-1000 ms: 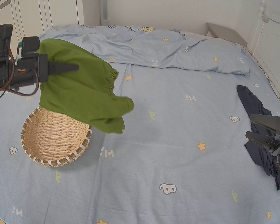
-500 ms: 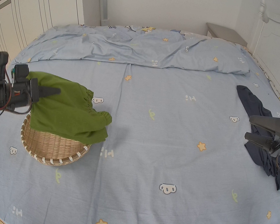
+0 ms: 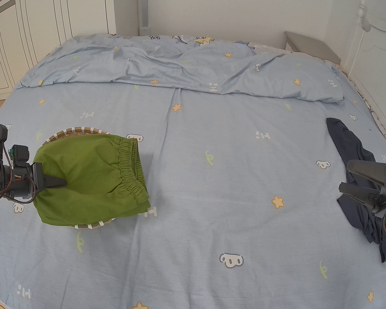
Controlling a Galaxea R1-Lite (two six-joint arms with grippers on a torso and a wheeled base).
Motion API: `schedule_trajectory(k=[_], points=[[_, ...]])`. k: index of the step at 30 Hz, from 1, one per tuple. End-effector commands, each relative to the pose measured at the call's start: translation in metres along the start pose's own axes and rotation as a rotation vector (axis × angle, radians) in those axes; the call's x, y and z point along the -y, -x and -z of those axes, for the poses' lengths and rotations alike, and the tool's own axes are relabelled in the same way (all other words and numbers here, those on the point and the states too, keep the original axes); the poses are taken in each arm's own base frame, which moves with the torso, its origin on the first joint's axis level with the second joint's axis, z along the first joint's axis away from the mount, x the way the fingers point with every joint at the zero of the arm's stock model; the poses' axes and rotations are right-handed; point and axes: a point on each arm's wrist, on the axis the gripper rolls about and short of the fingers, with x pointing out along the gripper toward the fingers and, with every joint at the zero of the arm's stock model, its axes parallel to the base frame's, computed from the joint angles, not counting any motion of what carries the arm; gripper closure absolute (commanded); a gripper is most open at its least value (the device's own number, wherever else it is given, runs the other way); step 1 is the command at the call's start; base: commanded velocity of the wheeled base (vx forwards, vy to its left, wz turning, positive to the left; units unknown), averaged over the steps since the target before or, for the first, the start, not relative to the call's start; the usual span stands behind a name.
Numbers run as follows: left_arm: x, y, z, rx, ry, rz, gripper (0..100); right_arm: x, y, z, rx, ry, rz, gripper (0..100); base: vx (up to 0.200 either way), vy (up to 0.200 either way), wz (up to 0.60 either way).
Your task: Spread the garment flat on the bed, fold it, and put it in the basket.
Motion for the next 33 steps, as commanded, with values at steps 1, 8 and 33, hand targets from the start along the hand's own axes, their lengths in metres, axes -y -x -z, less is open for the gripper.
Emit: schedule_trajectory(k=[1,8,33], points=[[-0.023,-0.011,-0.004,-0.063,0.093,-0.076,100,0.000,-0.001,0.001,-0.007,-0.002,-0.003,0,0.000,0.000,0.00],[-0.031,-0.030,-0.015,-0.104,0.113,-0.125,100,0.000,-0.001,0.002,-0.009,-0.003,-0.004,0,0.000,0.000,0.00],[-0.028,-0.055,-0.040,-0.067,0.102,-0.209,0,0.000,-0.004,0.004,-0.022,-0.005,-0.005,0,0.000,0.000,0.00]])
